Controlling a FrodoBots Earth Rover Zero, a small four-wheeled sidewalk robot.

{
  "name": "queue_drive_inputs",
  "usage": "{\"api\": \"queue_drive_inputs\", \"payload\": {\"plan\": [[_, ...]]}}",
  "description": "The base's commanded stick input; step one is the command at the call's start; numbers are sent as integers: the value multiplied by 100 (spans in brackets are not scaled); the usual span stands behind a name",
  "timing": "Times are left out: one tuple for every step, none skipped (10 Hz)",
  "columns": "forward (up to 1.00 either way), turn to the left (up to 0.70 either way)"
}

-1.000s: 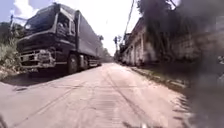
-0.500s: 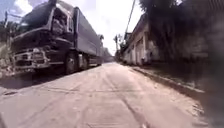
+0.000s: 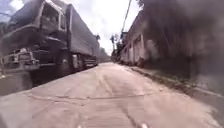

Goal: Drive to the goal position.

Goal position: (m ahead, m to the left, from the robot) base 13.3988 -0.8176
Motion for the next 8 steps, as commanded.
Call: {"api": "queue_drive_inputs", "payload": {"plan": [[70,0],[70,0],[70,0],[70,0],[70,0],[70,0],[70,0],[70,0]]}}
